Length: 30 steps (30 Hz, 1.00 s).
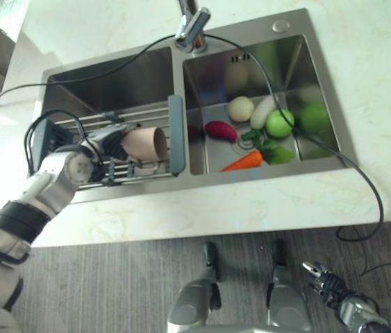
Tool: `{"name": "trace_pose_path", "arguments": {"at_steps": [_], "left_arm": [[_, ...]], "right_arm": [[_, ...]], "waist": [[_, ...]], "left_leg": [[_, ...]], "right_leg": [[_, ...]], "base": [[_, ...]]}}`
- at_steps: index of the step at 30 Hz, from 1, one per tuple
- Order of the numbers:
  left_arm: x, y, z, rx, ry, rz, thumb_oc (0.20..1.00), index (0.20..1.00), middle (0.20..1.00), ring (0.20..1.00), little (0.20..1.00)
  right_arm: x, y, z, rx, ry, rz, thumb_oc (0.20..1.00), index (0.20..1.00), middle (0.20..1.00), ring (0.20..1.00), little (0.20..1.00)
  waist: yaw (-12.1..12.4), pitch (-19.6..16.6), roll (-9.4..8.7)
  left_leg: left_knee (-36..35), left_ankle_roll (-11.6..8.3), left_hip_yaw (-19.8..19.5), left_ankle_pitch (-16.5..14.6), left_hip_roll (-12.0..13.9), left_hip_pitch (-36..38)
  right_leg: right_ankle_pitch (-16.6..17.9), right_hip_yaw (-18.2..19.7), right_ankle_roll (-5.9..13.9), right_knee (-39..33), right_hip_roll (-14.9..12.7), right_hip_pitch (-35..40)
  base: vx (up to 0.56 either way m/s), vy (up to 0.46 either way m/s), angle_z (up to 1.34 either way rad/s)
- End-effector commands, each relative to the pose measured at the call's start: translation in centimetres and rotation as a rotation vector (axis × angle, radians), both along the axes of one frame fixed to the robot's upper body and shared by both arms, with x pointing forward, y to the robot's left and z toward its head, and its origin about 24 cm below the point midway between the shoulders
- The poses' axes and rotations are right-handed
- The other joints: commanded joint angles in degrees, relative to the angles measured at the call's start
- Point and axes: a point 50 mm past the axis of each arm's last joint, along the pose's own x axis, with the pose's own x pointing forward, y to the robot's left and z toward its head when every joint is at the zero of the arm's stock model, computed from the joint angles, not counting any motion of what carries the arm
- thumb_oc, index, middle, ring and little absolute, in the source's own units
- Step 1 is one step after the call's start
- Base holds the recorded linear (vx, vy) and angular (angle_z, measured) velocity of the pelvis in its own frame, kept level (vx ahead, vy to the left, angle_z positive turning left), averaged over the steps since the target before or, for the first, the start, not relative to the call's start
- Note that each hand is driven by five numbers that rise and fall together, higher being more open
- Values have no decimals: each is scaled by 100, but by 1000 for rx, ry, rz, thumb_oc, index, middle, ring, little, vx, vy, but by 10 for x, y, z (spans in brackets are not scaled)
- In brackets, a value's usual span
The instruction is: Place the dishes in the dishwasher.
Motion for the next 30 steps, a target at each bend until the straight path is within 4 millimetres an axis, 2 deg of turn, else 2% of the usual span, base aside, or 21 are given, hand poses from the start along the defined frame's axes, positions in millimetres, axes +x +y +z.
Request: {"name": "trace_pose_path", "arguments": {"at_steps": [1, 11, 12, 13, 14, 16, 23, 30], "left_arm": [[8, 3, 28, 13, -76, 30, 1000, 1000, 1000, 1000, 1000], [15, 1, 15, 29, -13, 41, 1000, 1000, 1000, 1000, 1000], [16, -1, 14, 38, 2, 36, 752, 752, 752, 752, 752], [17, -2, 14, 45, 13, 33, 429, 429, 429, 429, 429], [18, -4, 12, 79, 47, 21, 200, 200, 200, 200, 200], [19, -7, 7, 122, 84, 8, 200, 200, 200, 200, 200], [22, -12, 8, 175, 115, -14, 200, 200, 200, 200, 200], [22, -11, 0, 174, 140, -10, 200, 200, 200, 200, 200]], "right_arm": [[7, 3, 3, 14, -47, -18, 1000, 1000, 1000, 1000, 1000], [14, 4, 6, 13, -68, -5, 1000, 1000, 1000, 1000, 1000], [16, 5, 6, 14, -70, -4, 1000, 1000, 1000, 1000, 1000], [17, 4, 7, 13, -71, -3, 1000, 1000, 1000, 1000, 1000], [17, 4, 7, 12, -73, -3, 1000, 1000, 1000, 1000, 1000], [21, 4, 9, 11, -80, 6, 1000, 1000, 1000, 1000, 1000], [25, 4, 11, 6, -96, 15, 1000, 1000, 1000, 1000, 1000], [27, 3, 13, 3, -110, 13, 1000, 1000, 1000, 1000, 1000]], "waist": [[-105, 43, -201], [-183, 105, -257], [-190, 121, -272], [-196, 136, -277], [-208, 151, -282], [-227, 180, -308], [-267, 207, -340], [-263, 199, -364]], "left_leg": [[-4, 260, -60, -107, -478, -121], [-4, 252, -4, -91, -457, -182], [-4, 252, 3, -88, -453, -192], [-4, 251, 7, -84, -450, -197], [-4, 249, 18, -83, -447, -205], [-4, 247, 32, -79, -437, -230], [-4, 239, 63, -77, -419, -260], [-4, 236, 82, -80, -403, -254]], "right_leg": [[451, 252, 260, 82, -202, -211], [489, 291, 267, 82, -191, -287], [498, 293, 269, 81, -188, -295], [504, 295, 271, 82, -188, -302], [512, 297, 277, 83, -188, -315], [531, 303, 281, 79, -181, -341], [557, 322, 288, 66, -172, -379], [556, 299, 290, 64, -175, -371]], "base": [[0, 0, 0], [-8, 1, -2], [-10, -11, -4], [0, 0, 0], [0, 0, 0], [0, 0, 0], [0, 0, 0], [0, 0, 0]]}}
